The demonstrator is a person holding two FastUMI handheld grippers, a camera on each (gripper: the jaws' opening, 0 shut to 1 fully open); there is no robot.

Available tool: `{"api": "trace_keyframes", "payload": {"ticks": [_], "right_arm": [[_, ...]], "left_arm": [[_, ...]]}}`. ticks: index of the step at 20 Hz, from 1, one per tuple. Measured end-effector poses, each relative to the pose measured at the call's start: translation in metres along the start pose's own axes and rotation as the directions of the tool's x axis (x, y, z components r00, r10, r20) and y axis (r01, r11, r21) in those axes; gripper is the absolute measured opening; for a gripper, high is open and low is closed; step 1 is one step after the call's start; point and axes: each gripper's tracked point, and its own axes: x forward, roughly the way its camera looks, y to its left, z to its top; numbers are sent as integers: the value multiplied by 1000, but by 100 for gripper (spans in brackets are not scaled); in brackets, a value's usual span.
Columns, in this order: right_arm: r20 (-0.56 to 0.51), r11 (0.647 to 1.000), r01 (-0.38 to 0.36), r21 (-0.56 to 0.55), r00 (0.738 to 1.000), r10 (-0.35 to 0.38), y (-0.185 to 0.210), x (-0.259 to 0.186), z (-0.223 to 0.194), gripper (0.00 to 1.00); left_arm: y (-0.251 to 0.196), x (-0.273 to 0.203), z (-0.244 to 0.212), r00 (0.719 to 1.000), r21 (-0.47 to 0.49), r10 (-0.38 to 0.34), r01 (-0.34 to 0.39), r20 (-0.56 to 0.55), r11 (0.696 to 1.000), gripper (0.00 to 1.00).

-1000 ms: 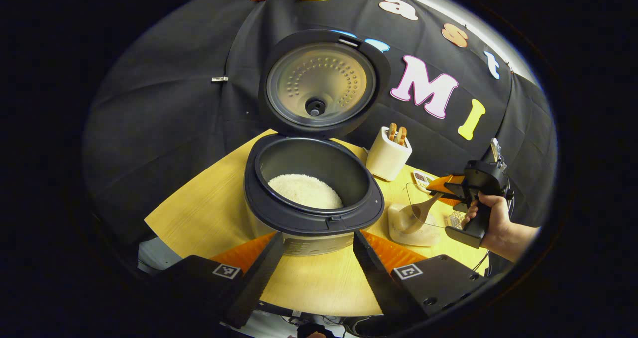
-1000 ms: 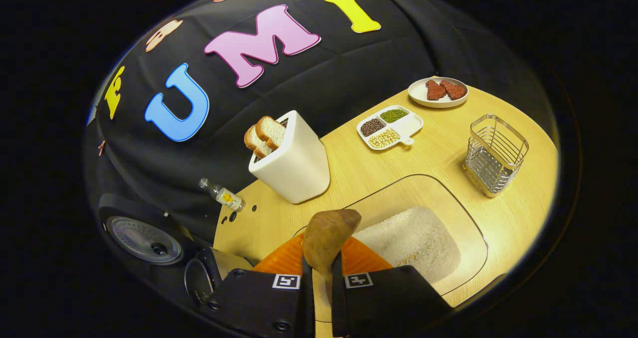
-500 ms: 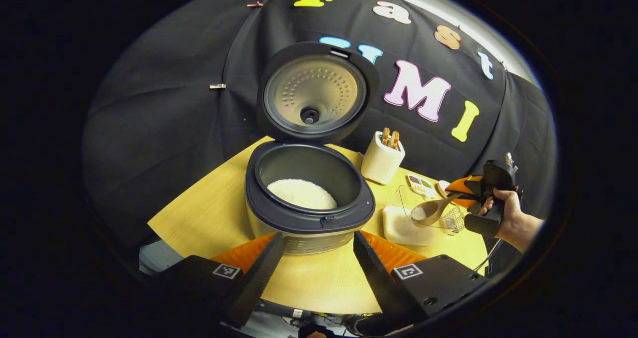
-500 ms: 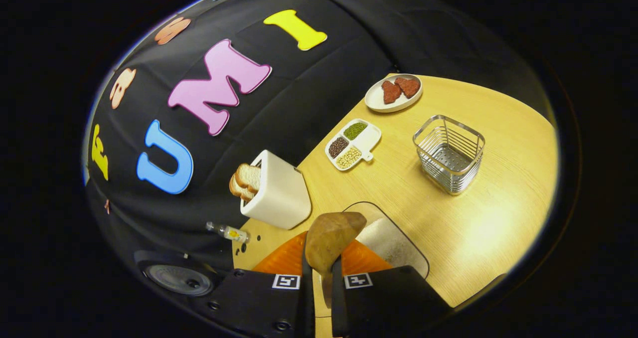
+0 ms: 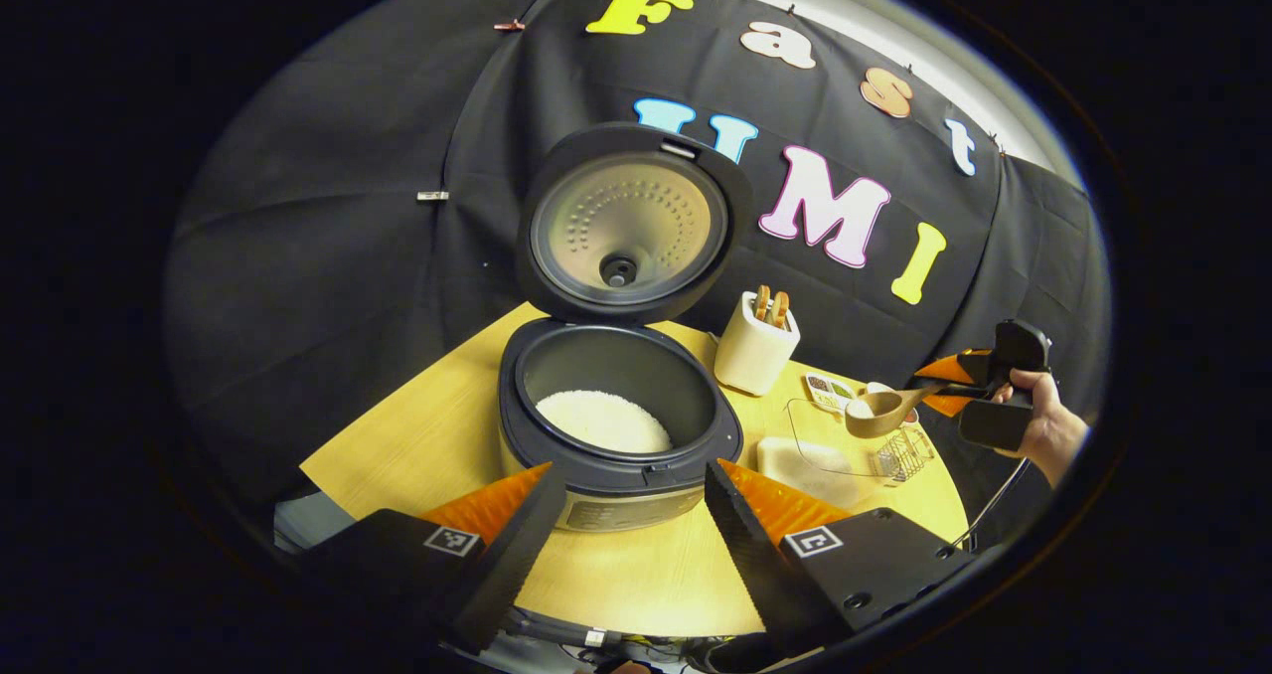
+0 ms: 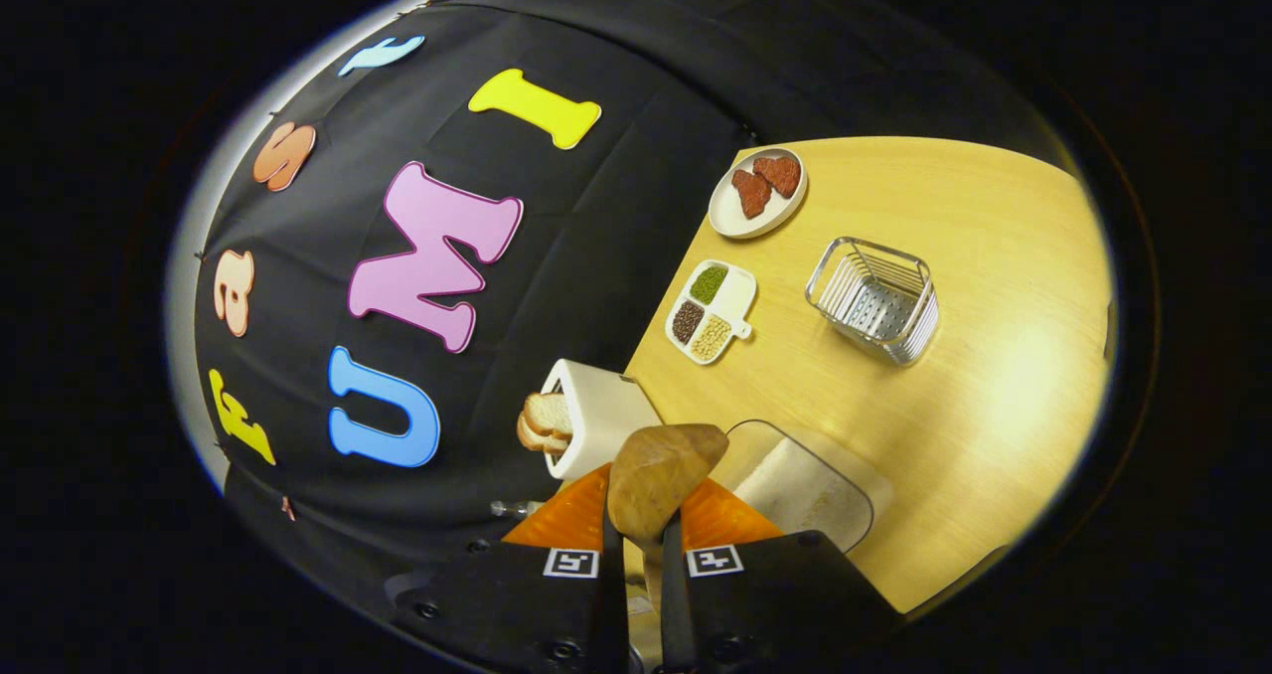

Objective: Close the left gripper, press the button to open the rice cooker; take a wooden spoon from the chopstick holder with the right hand, scoop a spoonful of rice and pour it into the rice cooker, then put the wooden spoon back into the chopstick holder.

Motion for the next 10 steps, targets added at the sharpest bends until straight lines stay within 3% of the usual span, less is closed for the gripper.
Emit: {"api": "trace_keyframes", "payload": {"ticks": [3,4,5,10], "right_arm": [[-39,998,-64,27,997,65,36,-6,-19,17],[-54,996,-79,36,995,81,45,-7,-28,12],[-75,994,-97,44,992,100,54,-6,-39,17],[-178,989,-142,43,973,147,89,-2,-94,17]], "left_arm": [[10,-4,1,1000,-15,4,-4,18,1000,95],[14,-5,2,1000,-27,7,-6,26,1000,95],[19,-6,2,999,-44,15,-14,33,999,95],[44,-17,-3,997,-110,66,-61,46,992,95]]}}
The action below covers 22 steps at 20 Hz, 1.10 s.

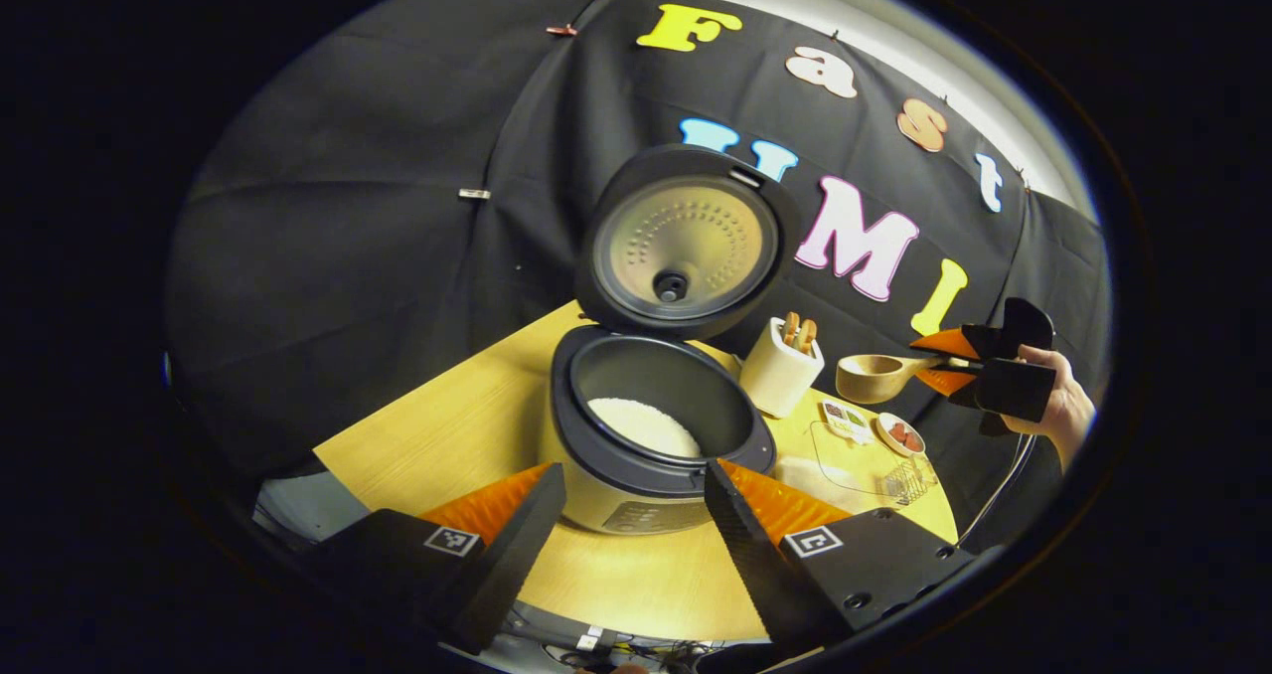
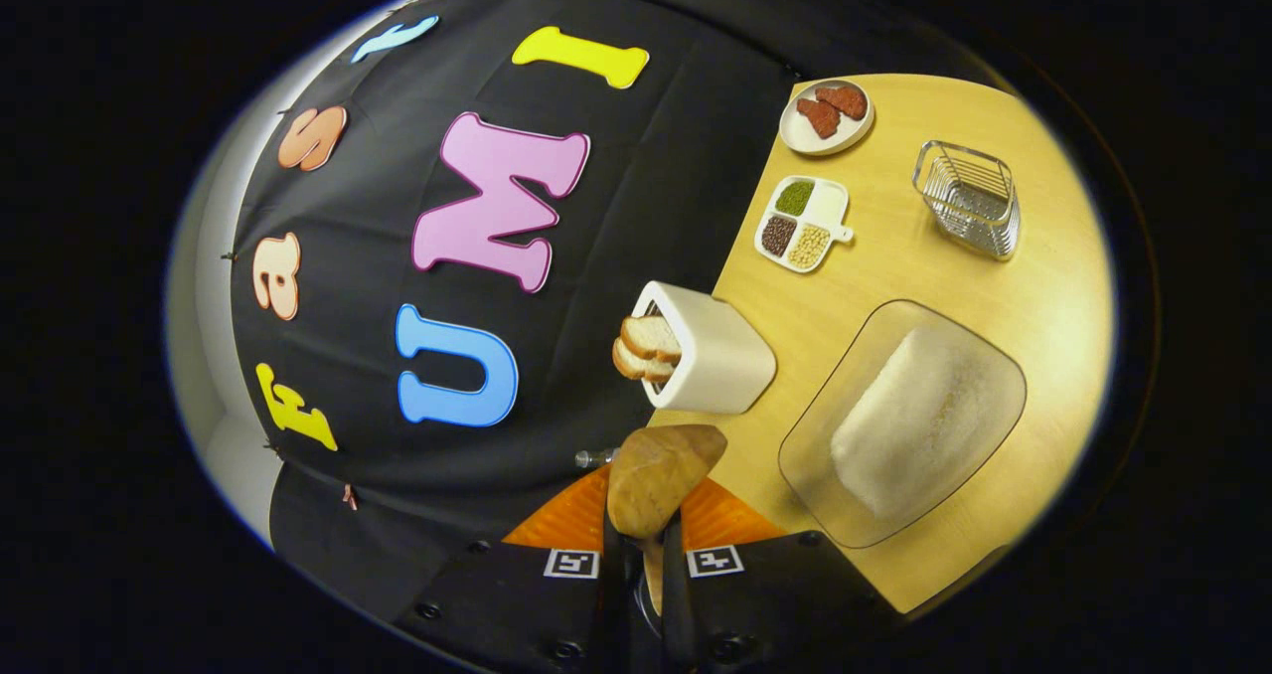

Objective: Close the left gripper, press the button to open the rice cooker; take a wooden spoon from the chopstick holder with the right hand, scoop a spoonful of rice and pour it into the rice cooker, then put the wooden spoon back into the chopstick holder.

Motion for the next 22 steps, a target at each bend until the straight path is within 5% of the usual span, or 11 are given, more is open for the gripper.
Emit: {"api": "trace_keyframes", "payload": {"ticks": [7,11,18,20,22], "right_arm": [[-127,992,-41,-123,992,25,31,33,-88,17],[-156,948,-98,-304,986,52,49,46,-130,17],[-143,724,-202,-660,979,143,70,68,-180,17],[-143,629,-212,-747,977,160,75,72,-190,17],[-163,499,-241,-832,967,194,86,72,-202,17]], "left_arm": [[21,-10,-7,999,-15,39,-39,-8,999,95],[26,-12,-10,999,-21,33,-34,-19,999,96],[34,-4,-5,999,-11,23,-23,-40,1000,95],[37,0,-6,999,-3,22,-22,-46,1000,95],[39,1,-5,998,-6,17,-17,-58,1000,95]]}}
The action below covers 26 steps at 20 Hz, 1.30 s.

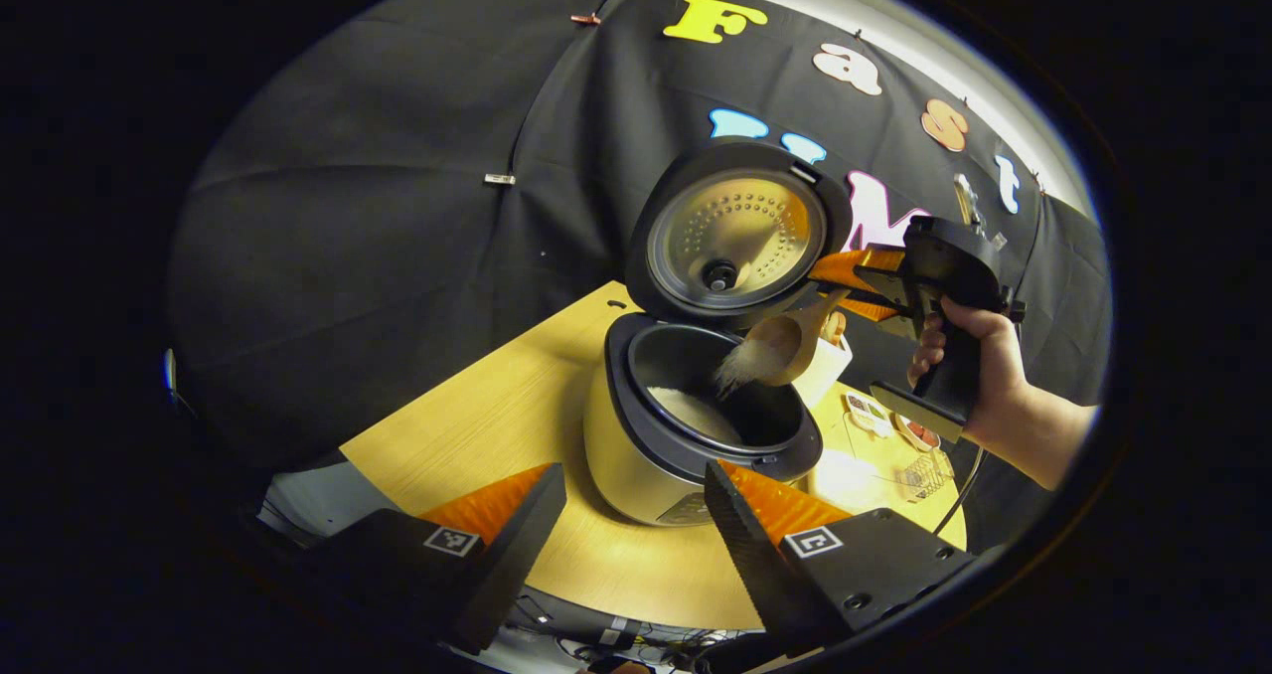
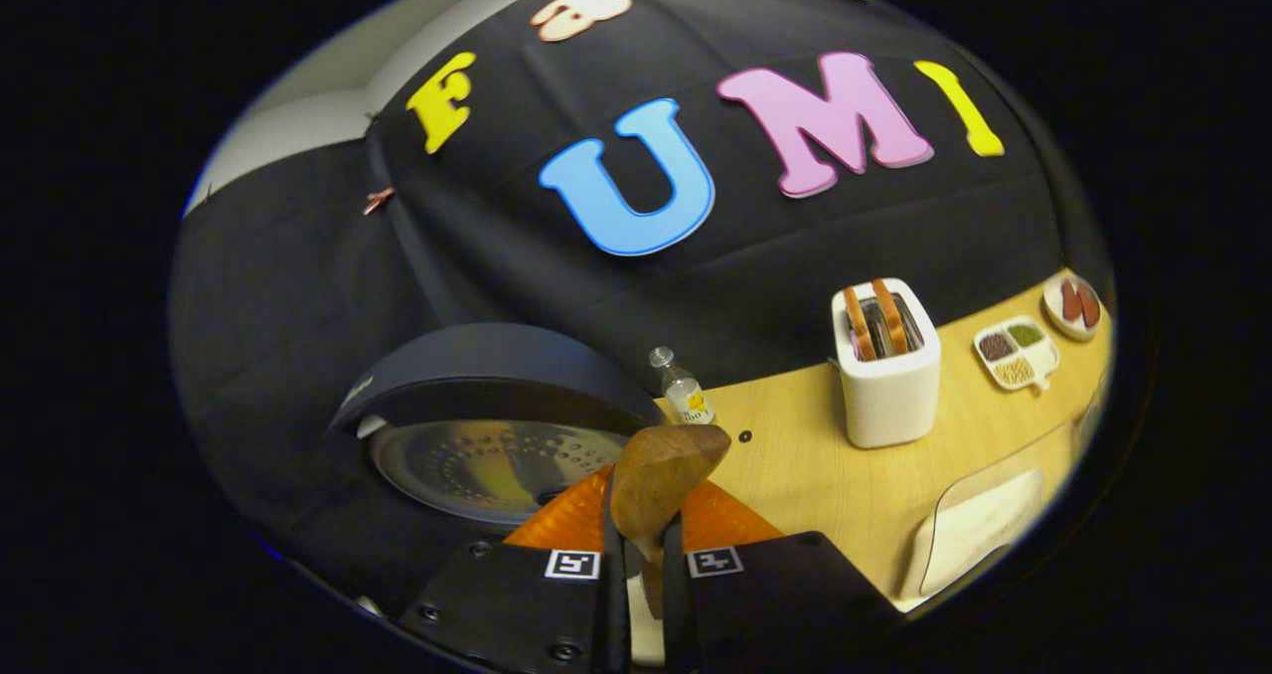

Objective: Close the left gripper, press the button to open the rice cooker; take a wooden spoon from the chopstick holder with the right hand, scoop a spoonful of rice and pour it into the rice cooker, then put the wooden spoon back into the chopstick holder.

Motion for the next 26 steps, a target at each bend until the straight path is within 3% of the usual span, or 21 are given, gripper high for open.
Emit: {"api": "trace_keyframes", "payload": {"ticks": [1,4,7,8,9,12,15,19,23,26], "right_arm": [[8,997,-24,-75,1000,24,9,2,1,17],[25,964,-96,-248,994,105,35,2,-1,17],[2,902,-168,-399,983,184,58,-1,-13,17],[-4,874,-188,-449,978,209,63,-4,-17,12],[-11,845,-205,-494,973,229,68,-7,-22,17],[-43,770,-244,-589,961,271,76,-12,-38,17],[-75,738,-271,-618,955,288,81,-15,-54,17],[-66,786,-260,-561,960,271,76,-19,-48,17],[-5,885,-233,-404,968,253,72,-31,-13,17],[36,949,-192,-249,978,207,43,-46,20,17]], "left_arm": [[-1,1,1,1000,2,0,0,0,1000,92],[1,0,1,1000,18,3,-3,0,1000,95],[1,0,1,1000,8,6,-6,-2,1000,96],[1,-1,2,1000,4,7,-7,1,1000,95],[2,-1,0,1000,2,9,-9,3,1000,96],[4,-4,1,1000,3,22,-22,5,1000,95],[6,-7,1,999,4,34,-34,5,999,95],[5,-14,1,999,10,37,-37,9,999,95],[-9,-16,2,999,18,27,-27,17,999,95],[-25,-12,6,999,53,18,-19,30,998,95]]}}
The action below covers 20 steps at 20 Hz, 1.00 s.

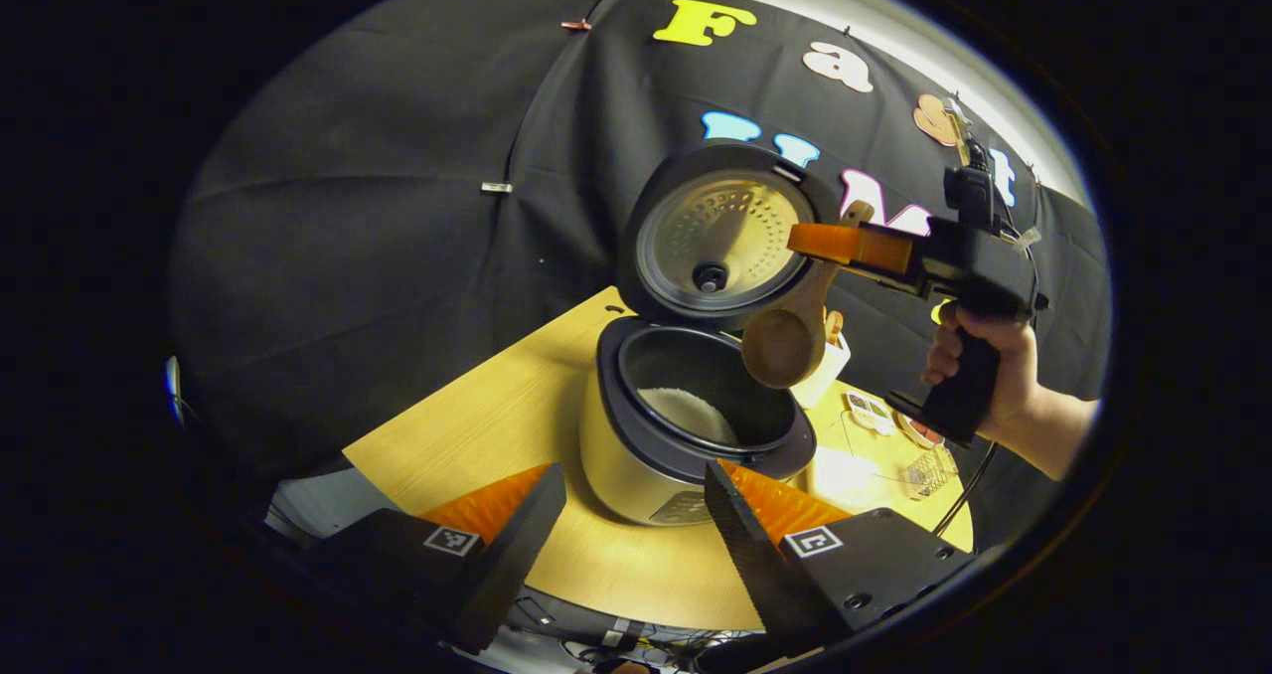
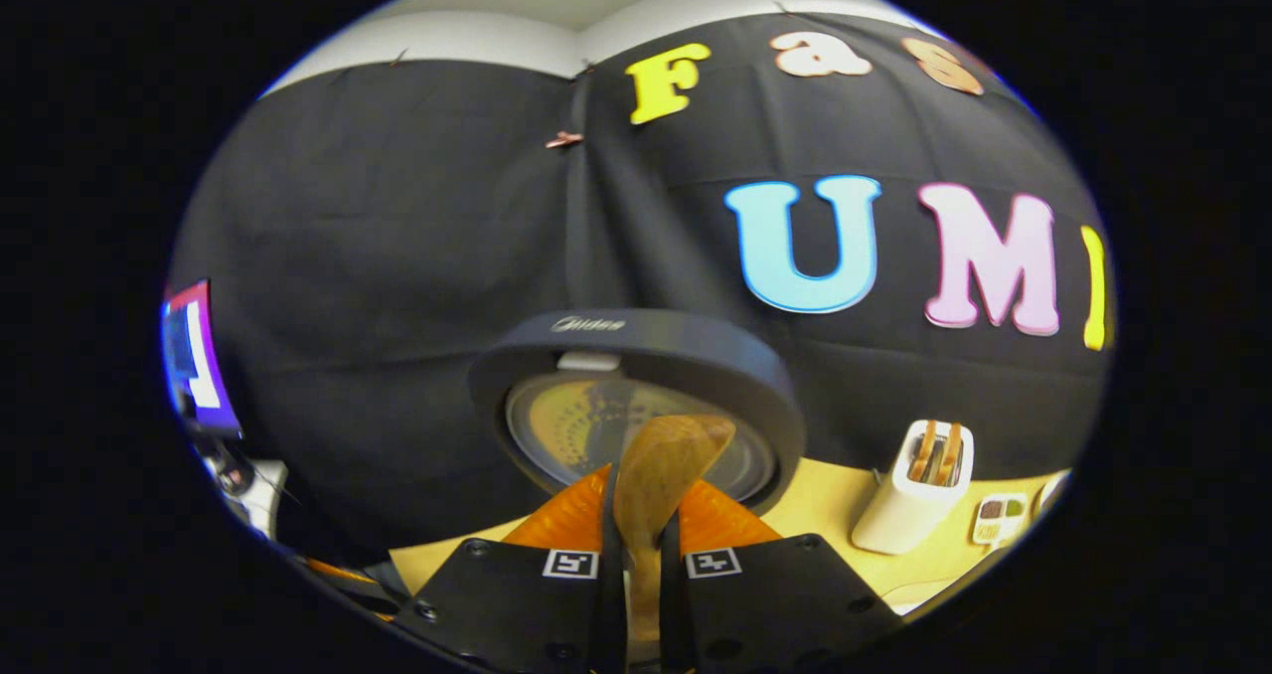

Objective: Close the left gripper, press the button to open the rice cooker; take a wooden spoon from the chopstick holder with the right hand, scoop a spoonful of rice and pour it into the rice cooker, then put the wooden spoon back into the chopstick holder.

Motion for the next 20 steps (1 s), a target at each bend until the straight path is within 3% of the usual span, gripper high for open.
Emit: {"api": "trace_keyframes", "payload": {"ticks": [5,10,14,20], "right_arm": [[30,965,150,214,987,-160,-90,-50,32,17],[17,892,322,318,938,-345,-206,-119,45,17],[35,804,448,391,866,-500,-300,-181,53,17],[-18,616,603,507,722,-691,-427,-272,23,17]], "left_arm": [[-37,9,9,999,21,-42,41,23,999,96],[-83,22,15,996,21,-77,76,34,997,95],[-106,35,33,996,39,-65,63,64,997,96],[-124,32,59,990,70,18,-28,141,997,96]]}}
